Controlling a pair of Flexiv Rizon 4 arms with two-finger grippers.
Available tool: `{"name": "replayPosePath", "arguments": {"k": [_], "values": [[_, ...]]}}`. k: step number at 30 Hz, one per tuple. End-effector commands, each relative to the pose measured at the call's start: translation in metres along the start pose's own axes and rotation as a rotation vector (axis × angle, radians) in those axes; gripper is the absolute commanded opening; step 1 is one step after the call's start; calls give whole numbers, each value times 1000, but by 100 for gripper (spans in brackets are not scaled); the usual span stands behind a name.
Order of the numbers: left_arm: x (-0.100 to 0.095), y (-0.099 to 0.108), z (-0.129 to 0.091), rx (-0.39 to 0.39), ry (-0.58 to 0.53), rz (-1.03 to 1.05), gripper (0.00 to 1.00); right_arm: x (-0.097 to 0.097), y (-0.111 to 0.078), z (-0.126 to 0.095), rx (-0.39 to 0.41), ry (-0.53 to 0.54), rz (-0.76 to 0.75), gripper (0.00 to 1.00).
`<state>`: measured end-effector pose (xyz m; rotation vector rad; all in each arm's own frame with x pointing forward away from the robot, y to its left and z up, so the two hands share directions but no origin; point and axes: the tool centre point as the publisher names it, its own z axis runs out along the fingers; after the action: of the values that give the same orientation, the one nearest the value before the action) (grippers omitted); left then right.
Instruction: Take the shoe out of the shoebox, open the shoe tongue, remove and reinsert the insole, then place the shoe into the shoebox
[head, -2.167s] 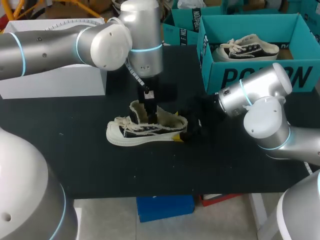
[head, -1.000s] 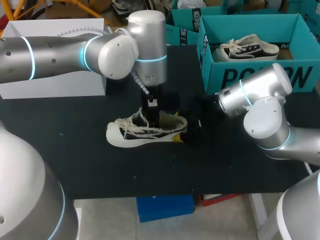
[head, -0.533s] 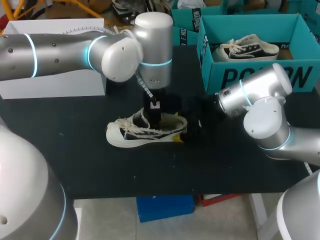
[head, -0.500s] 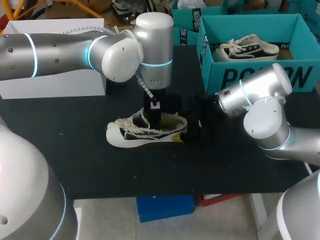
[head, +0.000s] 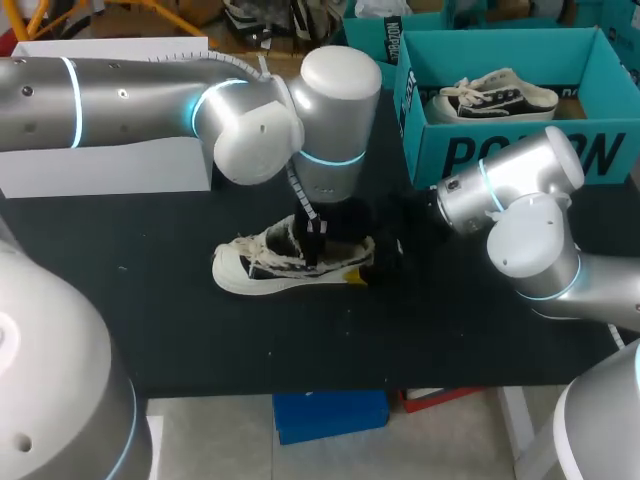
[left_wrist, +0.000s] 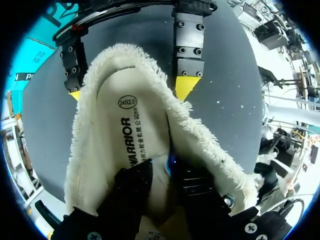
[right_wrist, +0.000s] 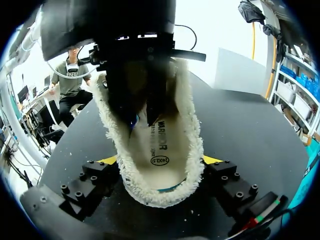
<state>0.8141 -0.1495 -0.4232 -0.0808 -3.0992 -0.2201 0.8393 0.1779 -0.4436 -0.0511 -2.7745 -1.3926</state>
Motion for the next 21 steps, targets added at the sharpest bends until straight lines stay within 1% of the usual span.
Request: {"name": "replayPosePath", "arguments": {"k": [1,4,8,10,11,12,13,16,21], "values": [[5,-6,43,-33,-116,-14,29,-1,-1,1,0,-1,1,0],[0,-2,53,-54,-167,-32,27,-1,-1,1,0,-1,1,0],[-8,8,67,-85,-230,-59,34,-1,-1,1,0,-1,1,0],[-13,13,73,-98,-267,-76,30,-1,-1,1,0,-1,1,0],[-15,15,76,-106,-276,-82,21,-1,-1,1,0,-1,1,0],[-18,18,79,-113,-291,-89,17,-1,-1,1,0,-1,1,0],[-21,20,81,-118,-305,-95,17,-1,-1,1,0,-1,1,0],[-29,25,87,-140,-340,-99,25,-1,-1,1,0,-1,1,0],[-42,28,93,-162,-417,-126,22,-1,-1,1,0,-1,1,0]]}}
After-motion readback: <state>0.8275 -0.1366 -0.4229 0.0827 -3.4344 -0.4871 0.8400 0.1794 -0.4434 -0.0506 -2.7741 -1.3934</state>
